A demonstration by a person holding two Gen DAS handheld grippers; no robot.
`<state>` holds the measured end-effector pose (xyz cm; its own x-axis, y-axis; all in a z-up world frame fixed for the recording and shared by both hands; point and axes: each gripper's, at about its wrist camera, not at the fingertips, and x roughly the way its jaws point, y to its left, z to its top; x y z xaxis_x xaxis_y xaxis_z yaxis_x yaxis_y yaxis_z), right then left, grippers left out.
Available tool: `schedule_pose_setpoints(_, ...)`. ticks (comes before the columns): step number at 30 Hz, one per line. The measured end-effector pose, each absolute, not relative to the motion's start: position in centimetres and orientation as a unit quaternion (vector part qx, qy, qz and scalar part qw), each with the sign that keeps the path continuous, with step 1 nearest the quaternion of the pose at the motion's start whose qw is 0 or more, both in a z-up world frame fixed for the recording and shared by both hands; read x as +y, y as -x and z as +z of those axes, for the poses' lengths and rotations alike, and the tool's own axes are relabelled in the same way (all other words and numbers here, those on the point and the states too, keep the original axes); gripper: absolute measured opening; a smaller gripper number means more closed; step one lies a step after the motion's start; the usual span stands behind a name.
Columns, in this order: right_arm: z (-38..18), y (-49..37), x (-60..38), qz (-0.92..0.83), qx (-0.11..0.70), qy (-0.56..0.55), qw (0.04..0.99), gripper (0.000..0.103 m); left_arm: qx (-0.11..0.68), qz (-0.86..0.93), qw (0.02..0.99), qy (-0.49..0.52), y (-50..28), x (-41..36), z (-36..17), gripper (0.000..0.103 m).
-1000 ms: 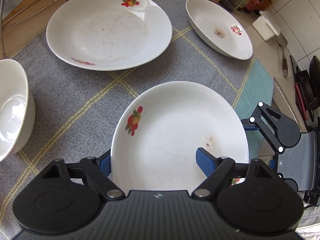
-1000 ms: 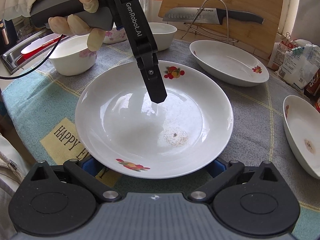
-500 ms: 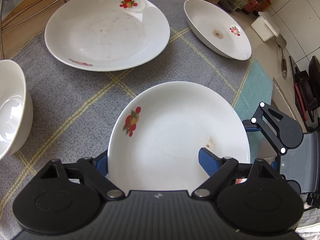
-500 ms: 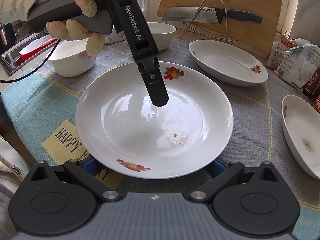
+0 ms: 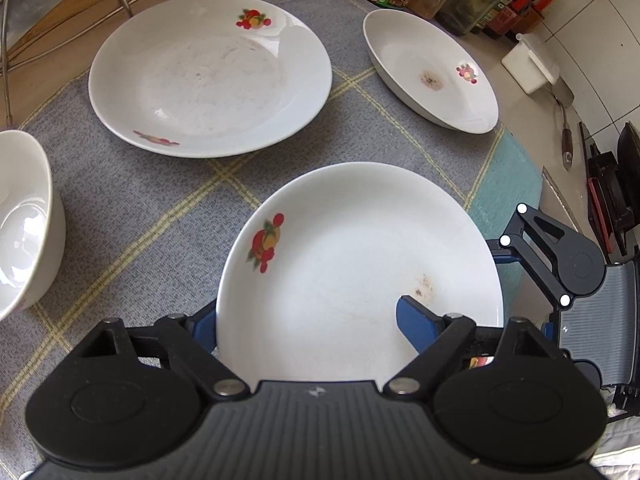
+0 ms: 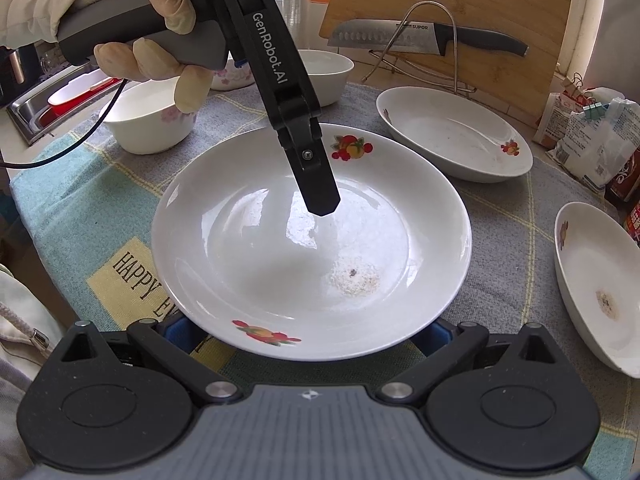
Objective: Organize plates and bowls
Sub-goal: 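Lift the flower plate with the left gripper toward the stained plate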
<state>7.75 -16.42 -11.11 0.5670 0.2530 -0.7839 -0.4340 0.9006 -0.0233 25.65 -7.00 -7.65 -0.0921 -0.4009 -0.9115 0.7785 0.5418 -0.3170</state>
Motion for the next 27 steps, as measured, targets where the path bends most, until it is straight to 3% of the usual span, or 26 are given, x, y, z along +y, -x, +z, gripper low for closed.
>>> schedule_pose_setpoints(27, -9.0, -8.8, -25.2, 0.248, 0.399, 0.119, 0.875, 0.103, 0.578, -0.418, 0.687, -0.138, -25.3, -13.7, -5.1, 0.086)
